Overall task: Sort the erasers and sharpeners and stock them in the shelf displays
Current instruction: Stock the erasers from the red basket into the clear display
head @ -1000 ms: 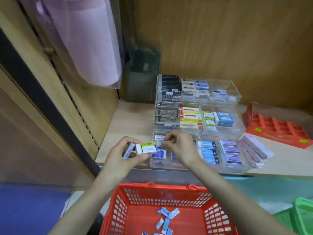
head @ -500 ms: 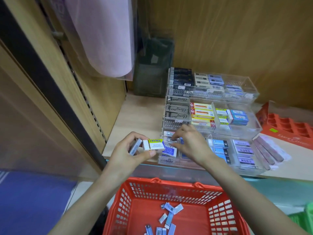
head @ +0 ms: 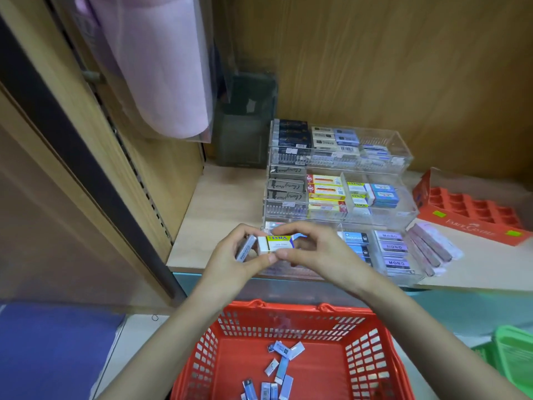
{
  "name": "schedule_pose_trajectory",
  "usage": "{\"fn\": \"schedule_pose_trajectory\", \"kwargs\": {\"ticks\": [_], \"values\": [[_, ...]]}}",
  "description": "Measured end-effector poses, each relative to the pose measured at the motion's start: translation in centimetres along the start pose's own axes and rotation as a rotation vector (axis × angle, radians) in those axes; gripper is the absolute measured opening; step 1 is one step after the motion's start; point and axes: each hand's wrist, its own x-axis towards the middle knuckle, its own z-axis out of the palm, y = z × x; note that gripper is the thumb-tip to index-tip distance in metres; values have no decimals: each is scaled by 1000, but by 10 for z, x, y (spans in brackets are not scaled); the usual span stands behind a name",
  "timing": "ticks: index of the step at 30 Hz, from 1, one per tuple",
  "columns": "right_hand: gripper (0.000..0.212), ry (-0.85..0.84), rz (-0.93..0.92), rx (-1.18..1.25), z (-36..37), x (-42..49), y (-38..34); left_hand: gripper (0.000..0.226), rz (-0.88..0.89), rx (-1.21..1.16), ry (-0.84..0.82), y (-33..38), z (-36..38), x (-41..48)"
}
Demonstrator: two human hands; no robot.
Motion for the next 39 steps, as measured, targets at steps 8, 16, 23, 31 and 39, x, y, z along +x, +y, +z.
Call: {"fn": "schedule_pose_trajectory", "kwargs": {"ticks": [8, 16, 23, 31, 39], "values": [[27, 320, -40, 3, -41, -37, 10, 40, -246, -204, -25, 13, 48, 3], [26, 574, -66, -530, -147, 3, 41, 24, 1, -97, -27, 37, 83, 55], [32, 433, 12, -852, -172, 56, 72, 23, -18, -191, 80, 21, 91, 83], [33, 417, 74, -1024, -177, 65, 60, 22, 5, -147, 75, 13, 96, 84], [32, 408, 42, -1003, -164, 49, 49, 9, -92, -189, 158, 12, 98, 83]]}}
